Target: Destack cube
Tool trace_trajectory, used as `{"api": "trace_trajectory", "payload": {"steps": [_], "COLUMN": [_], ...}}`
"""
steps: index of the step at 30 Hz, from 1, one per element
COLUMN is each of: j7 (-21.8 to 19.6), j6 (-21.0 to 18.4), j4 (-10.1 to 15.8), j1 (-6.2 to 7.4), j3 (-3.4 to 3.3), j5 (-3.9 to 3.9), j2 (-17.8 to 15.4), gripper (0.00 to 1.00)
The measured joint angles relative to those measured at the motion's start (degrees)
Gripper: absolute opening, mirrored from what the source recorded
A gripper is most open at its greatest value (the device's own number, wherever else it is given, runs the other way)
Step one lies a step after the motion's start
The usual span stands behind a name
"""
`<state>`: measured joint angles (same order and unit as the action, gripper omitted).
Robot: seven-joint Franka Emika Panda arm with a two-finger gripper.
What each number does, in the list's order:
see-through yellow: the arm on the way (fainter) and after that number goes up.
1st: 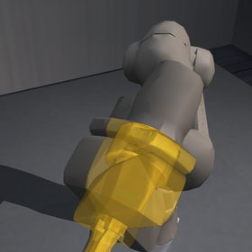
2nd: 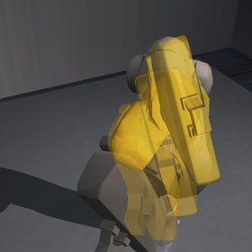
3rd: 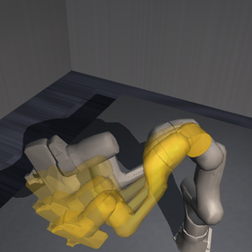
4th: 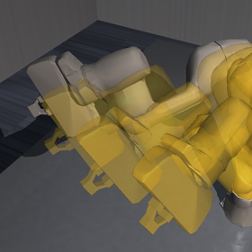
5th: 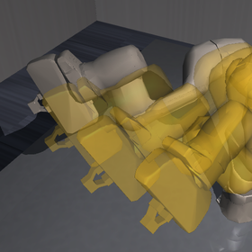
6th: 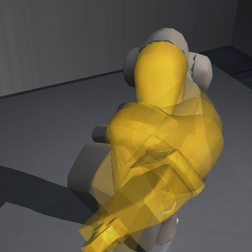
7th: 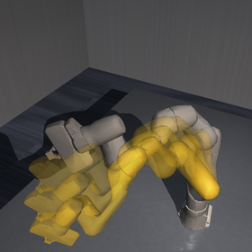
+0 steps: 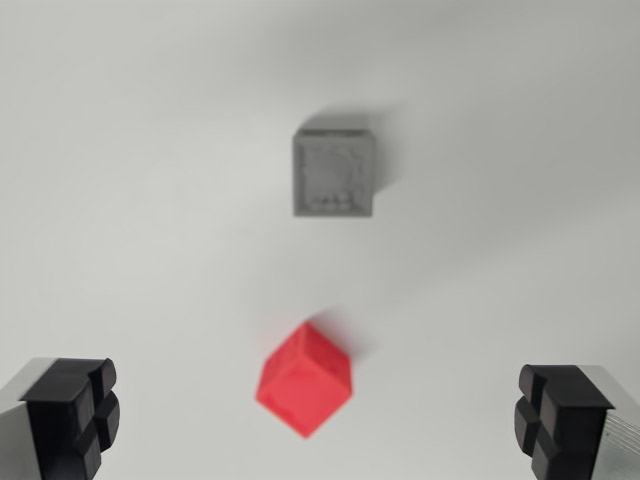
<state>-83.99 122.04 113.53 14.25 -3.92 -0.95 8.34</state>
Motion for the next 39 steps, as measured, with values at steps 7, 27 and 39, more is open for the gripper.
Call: {"api": "trace_trajectory", "payload": {"steps": [7, 27, 39], "j7": [-0.05, -0.08, -0.08], "j6": [-1.8, -2.57, -2.57], "j4": [-1.06, -1.52, -1.52], "j1": [0.0, 0.0, 0.0], "j3": [0.0, 0.0, 0.0], "j5": [0.07, 0.09, 0.09], "j2": [-0.79, -1.0, -0.99], "gripper": [1.0, 1.0, 1.0]}}
